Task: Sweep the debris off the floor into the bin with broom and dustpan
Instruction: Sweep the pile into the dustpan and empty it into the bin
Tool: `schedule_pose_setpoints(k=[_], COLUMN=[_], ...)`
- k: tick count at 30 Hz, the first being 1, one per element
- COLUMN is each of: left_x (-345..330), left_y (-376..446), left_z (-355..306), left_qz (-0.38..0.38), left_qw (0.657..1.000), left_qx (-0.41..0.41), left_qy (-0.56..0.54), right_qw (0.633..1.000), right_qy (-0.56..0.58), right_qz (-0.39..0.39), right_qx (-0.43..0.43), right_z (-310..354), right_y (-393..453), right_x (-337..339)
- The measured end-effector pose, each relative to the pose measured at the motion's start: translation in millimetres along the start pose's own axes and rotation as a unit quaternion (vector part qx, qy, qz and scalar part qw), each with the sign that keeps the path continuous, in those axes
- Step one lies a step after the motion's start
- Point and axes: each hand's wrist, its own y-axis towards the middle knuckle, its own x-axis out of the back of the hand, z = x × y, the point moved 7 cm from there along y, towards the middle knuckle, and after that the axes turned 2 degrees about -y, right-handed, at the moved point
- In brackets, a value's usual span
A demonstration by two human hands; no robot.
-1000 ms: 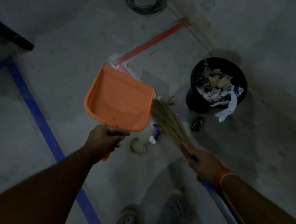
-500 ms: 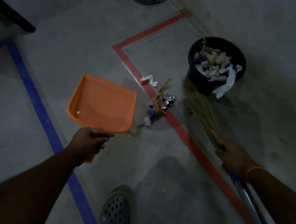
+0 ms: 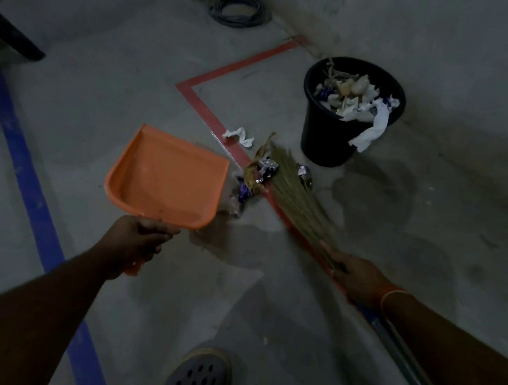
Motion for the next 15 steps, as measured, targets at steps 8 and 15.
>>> schedule_pose_setpoints(k=[8,15], left_x=[-19.1,12.5], left_y=[12.3,-12.6], left_z=[-11.3,24.2], left_qz=[0.003,0.038], left_qw=[0.999,0.999], left_qx=[-0.04,0.005], left_qy=[0.0,-0.01], right_qw=[0.996,0.997], right_qy=[-0.041,0.036], right_qz=[-0.042,-0.072], right_qx=[0.065,0.015], right_z=[-10.6,-39.8], right_y=[-12.3,-55.0], right_x=[13.3,31.2])
